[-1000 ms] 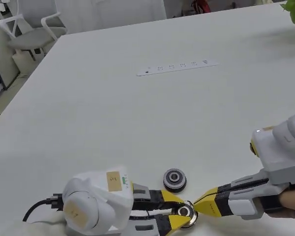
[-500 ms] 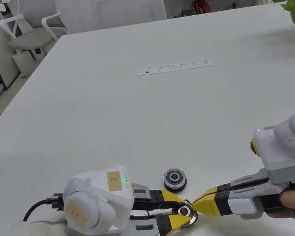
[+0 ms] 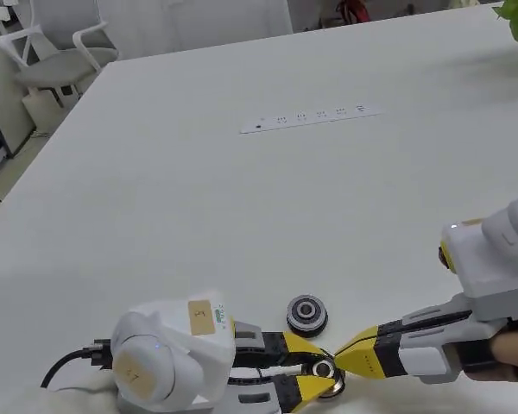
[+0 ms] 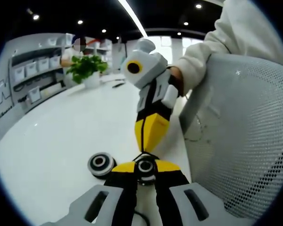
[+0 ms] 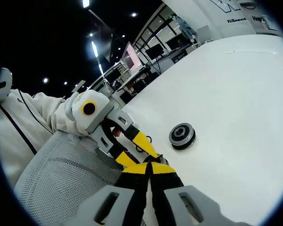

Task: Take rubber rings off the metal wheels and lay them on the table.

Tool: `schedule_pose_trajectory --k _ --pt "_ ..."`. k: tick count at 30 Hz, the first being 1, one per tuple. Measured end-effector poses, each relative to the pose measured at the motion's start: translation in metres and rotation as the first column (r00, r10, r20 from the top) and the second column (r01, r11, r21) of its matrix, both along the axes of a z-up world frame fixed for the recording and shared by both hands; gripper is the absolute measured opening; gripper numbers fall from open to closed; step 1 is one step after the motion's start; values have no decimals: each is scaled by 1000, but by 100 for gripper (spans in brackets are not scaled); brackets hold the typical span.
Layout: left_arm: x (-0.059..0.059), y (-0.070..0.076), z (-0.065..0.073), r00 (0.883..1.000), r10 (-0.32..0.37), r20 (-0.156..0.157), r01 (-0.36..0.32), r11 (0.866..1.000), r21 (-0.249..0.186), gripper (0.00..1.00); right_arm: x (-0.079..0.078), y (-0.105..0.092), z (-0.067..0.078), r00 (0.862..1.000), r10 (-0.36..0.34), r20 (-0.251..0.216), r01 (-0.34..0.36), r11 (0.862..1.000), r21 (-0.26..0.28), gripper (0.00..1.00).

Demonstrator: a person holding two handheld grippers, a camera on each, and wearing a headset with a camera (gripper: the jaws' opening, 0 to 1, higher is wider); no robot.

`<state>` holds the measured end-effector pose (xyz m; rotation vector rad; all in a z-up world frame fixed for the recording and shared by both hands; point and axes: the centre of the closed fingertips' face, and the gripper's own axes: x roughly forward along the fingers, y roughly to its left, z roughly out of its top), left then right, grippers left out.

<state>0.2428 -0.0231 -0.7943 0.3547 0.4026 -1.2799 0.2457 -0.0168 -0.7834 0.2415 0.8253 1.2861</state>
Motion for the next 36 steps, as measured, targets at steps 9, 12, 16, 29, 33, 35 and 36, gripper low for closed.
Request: schedule_pose_trajectory --k 9,12,16,29,33,35,36 --pt "0 0 0 1000 1 -1 -1 1000 -1 14 0 1 3 1000 1 2 -1 1000 13 0" --pt "0 -1 0 1000 -2 2 2 1000 1 14 0 2 5 1000 4 2 -4 1000 28 0" --pt "-1 -1 0 1000 -6 4 6 1000 5 14 0 2 9 1000 -2 -14 3 999 54 0" --pt "0 0 1 1000 1 -13 -1 1000 5 14 4 -2 6 1000 -24 8 24 999 28 0" --pt "0 0 1 1000 2 -18 -1 1000 12 14 6 -4 6 999 -37 2 37 999 26 0" --pt "0 0 1 999 11 -34 -10 1000 11 14 6 -4 5 999 -35 5 35 999 19 0" --pt "0 1 1 999 9 -34 -9 1000 11 14 6 -4 4 999 -35 6 35 999 17 0"
